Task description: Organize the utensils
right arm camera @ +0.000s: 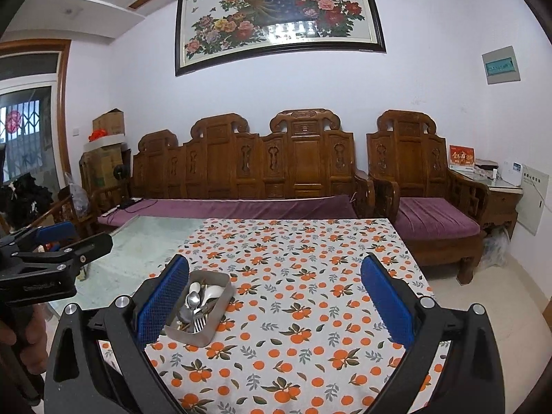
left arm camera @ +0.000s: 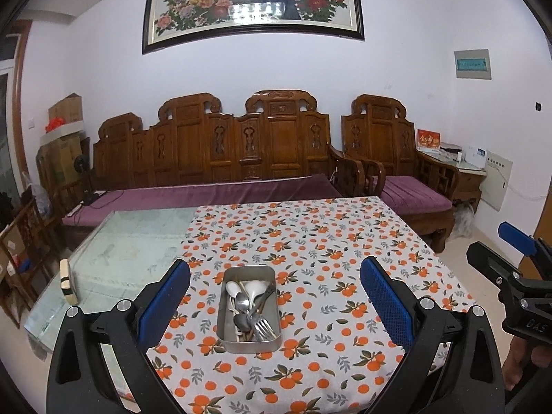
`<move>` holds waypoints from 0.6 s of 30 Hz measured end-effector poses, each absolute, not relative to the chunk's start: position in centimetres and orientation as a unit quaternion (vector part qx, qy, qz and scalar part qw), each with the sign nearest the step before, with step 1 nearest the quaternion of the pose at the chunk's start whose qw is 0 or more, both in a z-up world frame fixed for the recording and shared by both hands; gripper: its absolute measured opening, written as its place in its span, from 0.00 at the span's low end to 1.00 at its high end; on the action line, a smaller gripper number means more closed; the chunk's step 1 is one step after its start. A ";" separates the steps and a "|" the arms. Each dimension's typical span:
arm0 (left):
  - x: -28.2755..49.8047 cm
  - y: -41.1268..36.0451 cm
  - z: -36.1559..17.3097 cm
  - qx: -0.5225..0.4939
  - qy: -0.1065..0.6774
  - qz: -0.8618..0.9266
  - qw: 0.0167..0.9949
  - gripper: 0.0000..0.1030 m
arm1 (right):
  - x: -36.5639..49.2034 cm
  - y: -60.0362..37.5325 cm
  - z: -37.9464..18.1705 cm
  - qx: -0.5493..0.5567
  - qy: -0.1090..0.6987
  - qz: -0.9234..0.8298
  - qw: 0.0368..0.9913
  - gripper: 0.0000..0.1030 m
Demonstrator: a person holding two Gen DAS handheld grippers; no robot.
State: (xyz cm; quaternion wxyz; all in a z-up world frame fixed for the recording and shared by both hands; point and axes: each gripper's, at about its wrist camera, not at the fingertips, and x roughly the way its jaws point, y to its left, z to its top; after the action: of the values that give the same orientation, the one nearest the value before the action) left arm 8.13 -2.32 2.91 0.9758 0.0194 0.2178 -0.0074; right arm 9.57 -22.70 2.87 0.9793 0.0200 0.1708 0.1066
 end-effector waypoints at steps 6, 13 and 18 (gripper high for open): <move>8.0 -2.1 2.8 0.016 0.215 -0.007 0.976 0.92 | 9.6 -22.9 2.8 0.023 0.169 0.100 0.980 0.97; 8.1 -2.3 2.6 0.015 0.216 -0.009 0.976 0.92 | 9.8 -23.1 2.6 0.021 0.171 0.097 0.980 0.97; 8.1 -2.3 2.7 0.015 0.216 -0.009 0.976 0.92 | 9.9 -23.1 2.5 0.022 0.172 0.098 0.980 0.97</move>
State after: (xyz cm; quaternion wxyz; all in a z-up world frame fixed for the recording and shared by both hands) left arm 8.08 -2.34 2.66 0.9763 0.0146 0.2158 -0.0093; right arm 9.85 -23.14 2.50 0.9800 0.0216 0.1715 0.0981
